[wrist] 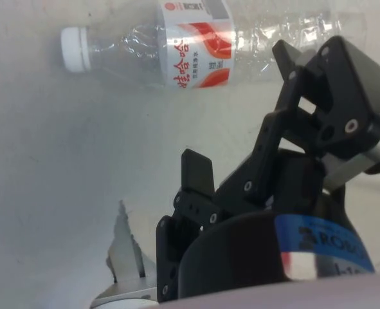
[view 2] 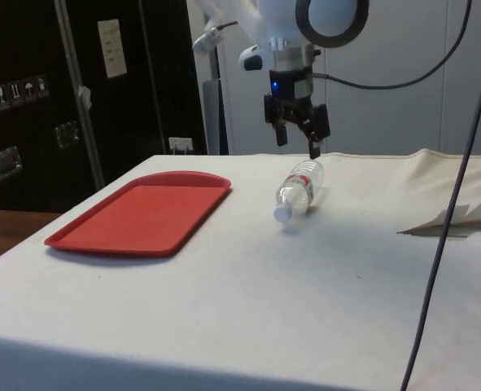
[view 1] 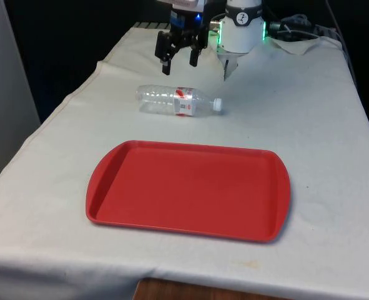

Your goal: Place the bottle upright on the tray.

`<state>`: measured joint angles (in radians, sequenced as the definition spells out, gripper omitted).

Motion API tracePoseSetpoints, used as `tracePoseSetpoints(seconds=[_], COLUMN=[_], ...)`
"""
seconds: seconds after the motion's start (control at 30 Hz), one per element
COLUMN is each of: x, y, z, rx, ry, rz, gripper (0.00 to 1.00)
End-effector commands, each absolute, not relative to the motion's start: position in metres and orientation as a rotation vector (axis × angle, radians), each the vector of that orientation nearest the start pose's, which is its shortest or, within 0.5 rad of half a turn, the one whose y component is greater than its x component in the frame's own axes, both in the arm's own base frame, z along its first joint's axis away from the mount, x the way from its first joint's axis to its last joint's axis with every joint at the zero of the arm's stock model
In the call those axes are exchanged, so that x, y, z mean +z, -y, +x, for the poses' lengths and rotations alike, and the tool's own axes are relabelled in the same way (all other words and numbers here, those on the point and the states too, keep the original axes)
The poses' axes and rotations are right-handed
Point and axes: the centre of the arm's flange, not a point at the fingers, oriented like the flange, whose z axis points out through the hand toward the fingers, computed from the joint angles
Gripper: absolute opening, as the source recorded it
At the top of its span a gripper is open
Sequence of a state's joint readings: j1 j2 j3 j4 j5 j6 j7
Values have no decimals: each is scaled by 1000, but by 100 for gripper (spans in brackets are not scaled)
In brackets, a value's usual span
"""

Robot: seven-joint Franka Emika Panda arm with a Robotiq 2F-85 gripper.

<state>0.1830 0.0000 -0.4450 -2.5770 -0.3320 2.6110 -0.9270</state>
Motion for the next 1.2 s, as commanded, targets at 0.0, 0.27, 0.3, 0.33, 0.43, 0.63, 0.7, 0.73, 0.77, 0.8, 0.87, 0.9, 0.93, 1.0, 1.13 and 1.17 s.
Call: tracePoseSetpoints(seconds=[0.0,0.27,0.3,0.33,0.43,0.63,0.7,0.73,0.77,0.8,0.87,0.9,0.93,1.0,1.13,1.17], x=[264,264,264,264,264,264,264,264,264,264,264,263,264,263,263,263], y=[111,111,111,111,111,110,110,110,109,109,109,109,109,109,109,109], z=[437,437,437,437,437,436,436,437,436,436,436,436,436,436,436,435], rx=[137,185,192,199,220,265,272,277,292,292,312,319,324,331,357,362], ry=[1531,1592,1601,1610,1634,1690,1697,1705,1723,1723,1748,1755,1762,1771,1815,1825], rz=[-2945,-2931,-2929,-2926,-2919,-2903,-2902,-2900,-2894,-2894,-2886,-2883,-2881,-2878,-2863,-2859], gripper=[100,100,100,100,100,100,100,100,100,100,100,100,100,100,100,100])
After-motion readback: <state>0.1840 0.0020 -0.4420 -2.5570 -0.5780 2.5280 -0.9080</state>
